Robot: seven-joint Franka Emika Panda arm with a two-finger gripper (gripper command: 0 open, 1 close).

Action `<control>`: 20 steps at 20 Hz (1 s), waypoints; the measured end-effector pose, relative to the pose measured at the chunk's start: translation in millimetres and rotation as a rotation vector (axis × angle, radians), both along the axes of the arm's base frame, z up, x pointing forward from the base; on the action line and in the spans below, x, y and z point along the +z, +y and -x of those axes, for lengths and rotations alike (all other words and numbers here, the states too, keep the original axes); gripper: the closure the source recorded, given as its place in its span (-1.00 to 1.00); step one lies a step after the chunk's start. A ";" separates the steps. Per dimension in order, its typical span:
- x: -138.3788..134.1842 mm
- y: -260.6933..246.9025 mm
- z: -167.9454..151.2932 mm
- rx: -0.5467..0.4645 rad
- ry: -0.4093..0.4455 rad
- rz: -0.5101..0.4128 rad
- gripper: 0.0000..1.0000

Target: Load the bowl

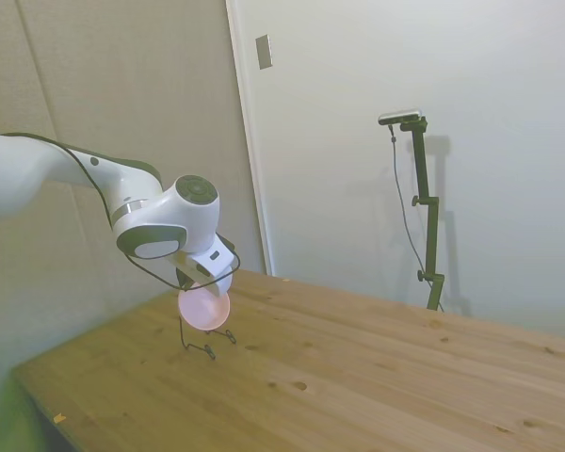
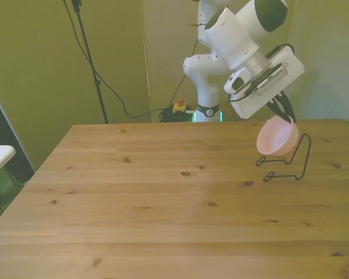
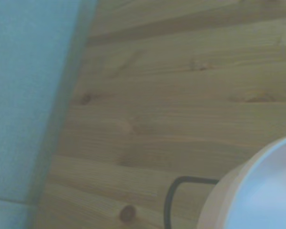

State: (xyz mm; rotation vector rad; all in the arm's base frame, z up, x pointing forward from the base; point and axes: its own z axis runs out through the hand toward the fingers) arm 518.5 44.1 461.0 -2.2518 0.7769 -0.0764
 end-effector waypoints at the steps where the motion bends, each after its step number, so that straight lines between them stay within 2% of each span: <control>1: -2.7 0.5 -1.0 0.004 -0.006 -0.017 1.00; 10: -33.7 -1.3 -7.9 0.053 -0.025 -0.133 1.00; 20: -53.9 -4.6 -15.5 0.072 -0.038 -0.173 1.00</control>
